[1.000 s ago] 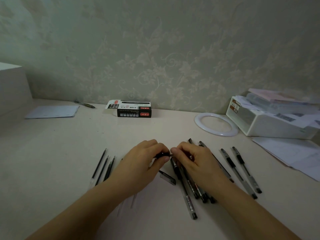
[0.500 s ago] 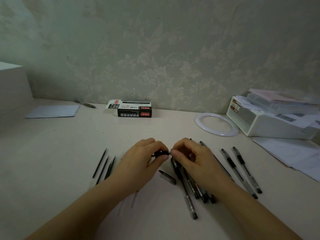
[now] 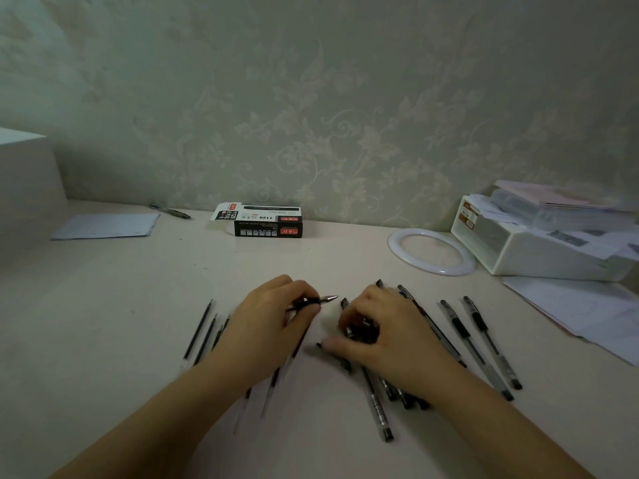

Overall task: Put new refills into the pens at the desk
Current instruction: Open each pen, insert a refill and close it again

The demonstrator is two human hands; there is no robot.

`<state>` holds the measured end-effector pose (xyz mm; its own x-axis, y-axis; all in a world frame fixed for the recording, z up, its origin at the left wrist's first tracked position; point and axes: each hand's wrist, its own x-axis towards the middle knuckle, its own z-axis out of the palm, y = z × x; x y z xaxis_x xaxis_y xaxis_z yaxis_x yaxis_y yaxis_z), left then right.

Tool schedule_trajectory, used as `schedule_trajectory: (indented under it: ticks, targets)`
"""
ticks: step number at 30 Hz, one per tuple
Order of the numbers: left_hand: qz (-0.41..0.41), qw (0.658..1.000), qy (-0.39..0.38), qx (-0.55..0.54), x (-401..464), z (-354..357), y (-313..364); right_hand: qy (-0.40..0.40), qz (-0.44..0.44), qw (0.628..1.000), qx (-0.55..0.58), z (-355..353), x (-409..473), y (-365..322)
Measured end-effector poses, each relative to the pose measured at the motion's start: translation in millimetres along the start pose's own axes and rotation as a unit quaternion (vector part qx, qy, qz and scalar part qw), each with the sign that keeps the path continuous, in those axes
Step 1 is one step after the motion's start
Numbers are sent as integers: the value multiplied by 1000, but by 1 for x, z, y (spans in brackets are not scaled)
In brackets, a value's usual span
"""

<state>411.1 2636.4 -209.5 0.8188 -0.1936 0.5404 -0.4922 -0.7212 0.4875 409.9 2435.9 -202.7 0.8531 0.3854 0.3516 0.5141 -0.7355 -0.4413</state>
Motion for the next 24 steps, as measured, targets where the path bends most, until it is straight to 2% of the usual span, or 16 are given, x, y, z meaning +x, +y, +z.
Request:
schedule_trajectory:
  ticks: [2,4,6,9,12,19,24]
  targets:
    - [-4,1000,-4,10,0,0,-2,-53,-35,996,-55,2,-2,-3]
    - [0,1000,-14,10,-1,1,-3,-67,-58,995,-52,5,-3,-6]
    - [1,1000,-23,11,-1,1,-3,-38,-60,997,-32,5,-2,-6]
    - [-4,1000,-24,13,0,0,-4,49,13,996,68,-1,0,-3]
    - [3,1000,-29,4,0,-1,-2,122,66,977,159,-5,1,3]
    - [31,998,-57,-6,-1,-1,5,55,30,977,206,-2,0,-1]
    - [14,998,-57,-31,-1,-1,5,45,67,960,267,-2,-1,-1]
